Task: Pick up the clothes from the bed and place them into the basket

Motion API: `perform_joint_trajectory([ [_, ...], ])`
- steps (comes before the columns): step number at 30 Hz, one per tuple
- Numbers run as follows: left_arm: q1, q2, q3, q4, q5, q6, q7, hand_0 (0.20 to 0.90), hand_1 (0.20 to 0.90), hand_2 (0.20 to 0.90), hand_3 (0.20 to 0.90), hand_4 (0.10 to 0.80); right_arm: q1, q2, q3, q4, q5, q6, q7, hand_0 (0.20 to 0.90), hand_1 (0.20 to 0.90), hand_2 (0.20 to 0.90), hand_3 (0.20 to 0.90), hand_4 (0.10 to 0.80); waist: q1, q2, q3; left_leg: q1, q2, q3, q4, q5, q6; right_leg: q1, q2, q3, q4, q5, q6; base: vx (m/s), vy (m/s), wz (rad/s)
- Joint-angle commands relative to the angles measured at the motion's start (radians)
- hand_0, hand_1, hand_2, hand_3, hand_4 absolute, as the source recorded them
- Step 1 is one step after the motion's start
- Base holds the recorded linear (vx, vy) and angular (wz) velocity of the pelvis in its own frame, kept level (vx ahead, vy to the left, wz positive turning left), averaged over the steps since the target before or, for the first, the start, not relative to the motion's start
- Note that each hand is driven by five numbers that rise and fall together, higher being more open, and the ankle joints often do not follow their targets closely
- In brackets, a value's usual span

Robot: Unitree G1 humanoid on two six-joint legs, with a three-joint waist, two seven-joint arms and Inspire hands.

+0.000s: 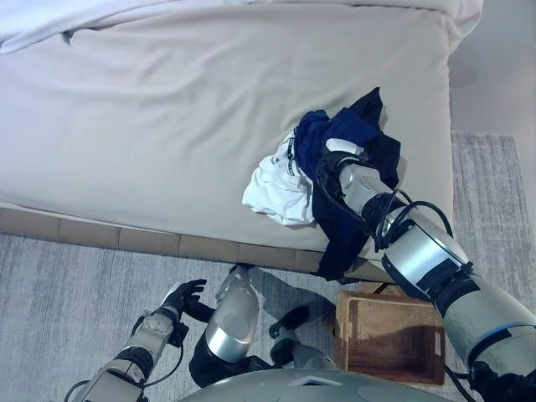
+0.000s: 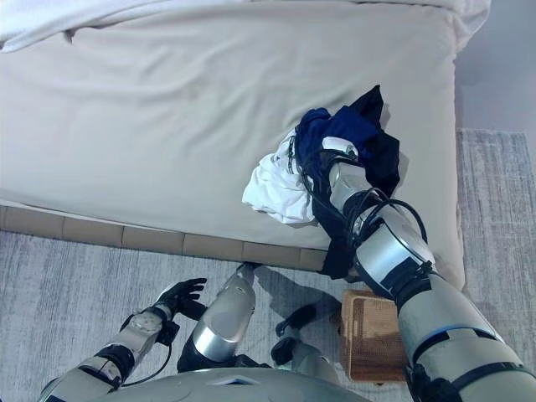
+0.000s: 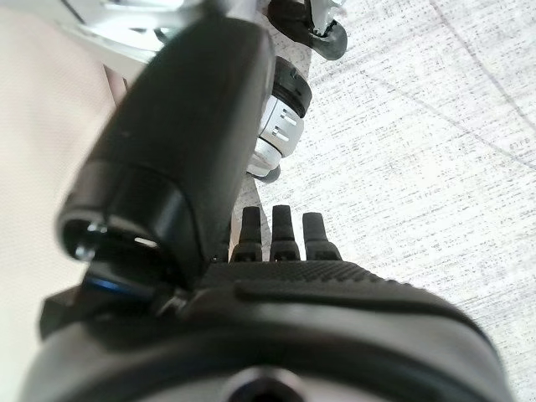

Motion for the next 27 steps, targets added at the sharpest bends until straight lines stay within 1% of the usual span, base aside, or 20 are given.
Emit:
perform_joint_trajectory([
  [1, 0.02, 0.021, -0.065, -0.003, -0.023, -0.019, 0.0, 0.9, 0.9, 0.9, 0.9, 0.8, -0.171, -0.048, 0.021, -0.072, -0.001, -0.028, -0.225, 0.3, 0.3, 0.3, 0.2, 0.1, -0.007, -0.018, 0.006, 0.035, -0.012, 0.114, -0.044, -0.055, 0.1, 0.024, -0.036, 0.04, 0.051, 0.021, 0.021, 0.0, 0.0, 0.0],
  [2, 0.029, 0.023, -0.06, 0.0, -0.016, -0.023, 0.006, 0.9, 0.9, 0.9, 0.9, 0.8, -0.185, -0.072, 0.015, -0.144, 0.013, -0.046, -0.304, 0.3, 0.3, 0.3, 0.2, 0.1, -0.016, -0.024, 0.001, 0.042, -0.01, 0.116, -0.046, -0.057, 0.101, 0.023, -0.035, 0.046, 0.054, 0.022, 0.021, 0.0, 0.0, 0.0],
  [4, 0.051, 0.025, -0.051, 0.001, -0.011, -0.029, 0.019, 0.9, 0.9, 0.9, 0.9, 0.8, -0.198, -0.123, -0.009, -0.302, 0.038, -0.07, -0.419, 0.3, 0.3, 0.3, 0.2, 0.1, -0.035, -0.033, -0.013, 0.058, -0.004, 0.125, -0.048, -0.063, 0.101, 0.024, -0.034, 0.06, 0.06, 0.02, 0.021, 0.011, 0.019, -0.04],
  [5, 0.06, 0.025, -0.049, 0.003, -0.012, -0.032, 0.025, 0.9, 0.9, 0.9, 0.9, 0.8, -0.199, -0.146, -0.02, -0.375, 0.041, -0.068, -0.456, 0.3, 0.3, 0.3, 0.2, 0.1, -0.043, -0.037, -0.02, 0.067, -0.003, 0.13, -0.049, -0.068, 0.101, 0.026, -0.034, 0.067, 0.061, 0.019, 0.022, 0.02, 0.04, -0.12],
  [6, 0.069, 0.025, -0.045, 0.008, -0.015, -0.037, 0.029, 0.9, 0.9, 0.9, 0.9, 0.8, -0.201, -0.168, -0.034, -0.437, 0.037, -0.088, -0.504, 0.3, 0.3, 0.3, 0.2, 0.1, -0.053, -0.04, -0.029, 0.075, -0.002, 0.134, -0.05, -0.072, 0.103, 0.026, -0.035, 0.074, 0.063, 0.018, 0.023, 0.022, 0.04, -0.15],
  [9, 0.097, 0.019, -0.035, 0.022, -0.002, -0.044, 0.036, 0.9, 0.9, 0.9, 0.9, 0.8, -0.187, -0.237, -0.103, -0.626, 0.001, -0.121, -0.577, 0.3, 0.3, 0.3, 0.2, 0.1, -0.083, -0.046, -0.059, 0.105, -0.002, 0.146, -0.052, -0.087, 0.109, 0.035, -0.036, 0.098, 0.065, 0.015, 0.025, 0.071, 0.049, -0.25],
  [10, 0.111, 0.015, -0.025, 0.027, 0.009, -0.039, 0.036, 0.9, 0.9, 0.9, 0.9, 0.8, -0.175, -0.277, -0.141, -0.732, -0.014, -0.12, -0.58, 0.3, 0.3, 0.3, 0.2, 0.1, -0.102, -0.046, -0.081, 0.126, -0.002, 0.153, -0.054, -0.096, 0.113, 0.041, -0.038, 0.112, 0.065, 0.012, 0.027, 0.086, 0.055, -0.2],
  [13, 0.129, 0.014, -0.016, 0.034, 0.028, -0.032, 0.033, 0.9, 0.9, 0.9, 0.9, 0.8, -0.161, -0.329, -0.168, -0.83, -0.023, -0.115, -0.589, 0.3, 0.3, 0.3, 0.2, 0.1, -0.125, -0.048, -0.115, 0.153, -0.003, 0.161, -0.059, -0.103, 0.119, 0.053, -0.043, 0.126, 0.064, 0.012, 0.032, 0.094, 0.034, -0.18],
  [15, 0.14, 0.014, -0.011, 0.044, 0.043, -0.031, 0.029, 0.9, 0.9, 0.9, 0.9, 0.8, -0.159, -0.366, -0.18, -0.873, -0.022, -0.11, -0.578, 0.3, 0.3, 0.3, 0.2, 0.1, -0.137, -0.049, -0.14, 0.176, 0.0, 0.17, -0.059, -0.118, 0.119, 0.068, -0.042, 0.136, 0.064, 0.003, 0.034, 0.111, 0.007, -0.23],
  [17, 0.152, 0.013, -0.007, 0.052, 0.066, -0.018, 0.027, 0.9, 0.9, 0.9, 0.9, 0.8, -0.168, -0.428, -0.185, -0.923, -0.034, -0.091, -0.561, 0.3, 0.3, 0.3, 0.2, 0.1, -0.161, -0.056, -0.183, 0.199, -0.002, 0.177, -0.062, -0.125, 0.123, 0.083, -0.045, 0.144, 0.06, 0.001, 0.038, 0.124, 0.002, -0.24],
  [21, 0.164, 0.014, -0.003, 0.054, 0.089, 0.008, 0.025, 0.9, 0.9, 0.9, 0.9, 0.8, -0.199, -0.5, -0.183, -0.941, -0.039, -0.065, -0.561, 0.3, 0.3, 0.3, 0.2, 0.1, -0.182, -0.064, -0.231, 0.237, -0.001, 0.188, -0.062, -0.142, 0.125, 0.107, -0.044, 0.153, 0.062, -0.008, 0.039, 0.105, -0.007, -0.22],
  [23, 0.164, 0.02, 0.004, 0.06, 0.104, 0.022, 0.018, 0.9, 0.9, 0.9, 0.9, 0.8, -0.246, -0.551, -0.178, -0.925, 0.025, -0.046, -0.571, 0.3, 0.3, 0.3, 0.2, 0.1, -0.199, -0.07, -0.258, 0.262, 0.0, 0.202, -0.062, -0.155, 0.124, 0.123, -0.043, 0.16, 0.066, -0.016, 0.039, 0.095, -0.035, -0.18],
  [24, 0.16, 0.025, 0.011, 0.054, 0.114, 0.037, 0.006, 0.9, 0.9, 0.9, 0.9, 0.8, -0.25, -0.567, -0.184, -0.913, 0.067, -0.053, -0.554, 0.3, 0.3, 0.3, 0.2, 0.1, -0.207, -0.071, -0.267, 0.27, 0.0, 0.209, -0.062, -0.16, 0.124, 0.128, -0.044, 0.166, 0.069, -0.02, 0.039, 0.053, -0.028, -0.13],
  [25, 0.159, 0.026, 0.012, 0.053, 0.116, 0.04, 0.004, 0.9, 0.9, 0.9, 0.9, 0.8, -0.249, -0.569, -0.186, -0.911, 0.072, -0.055, -0.55, 0.3, 0.3, 0.3, 0.2, 0.1, -0.207, -0.071, -0.267, 0.272, 0.0, 0.21, -0.062, -0.161, 0.123, 0.129, -0.044, 0.167, 0.069, -0.021, 0.039, 0.034, -0.01, -0.26],
  [26, 0.155, 0.029, 0.018, 0.049, 0.128, 0.053, -0.007, 0.9, 0.9, 0.9, 0.9, 0.8, -0.235, -0.578, -0.195, -0.907, 0.14, -0.071, -0.507, 0.3, 0.3, 0.3, 0.2, 0.1, -0.215, -0.071, -0.274, 0.282, -0.001, 0.213, -0.061, -0.165, 0.123, 0.132, -0.046, 0.173, 0.074, -0.023, 0.04, 0.028, -0.007, -0.23],
  [27, 0.151, 0.03, 0.024, 0.047, 0.133, 0.062, -0.013, 0.9, 0.9, 0.9, 0.9, 0.8, -0.213, -0.577, -0.201, -0.917, 0.206, -0.092, -0.423, 0.3, 0.3, 0.3, 0.2, 0.1, -0.224, -0.069, -0.279, 0.29, -0.004, 0.214, -0.06, -0.168, 0.124, 0.133, -0.047, 0.18, 0.078, -0.024, 0.039, 0.046, -0.002, -0.24],
])
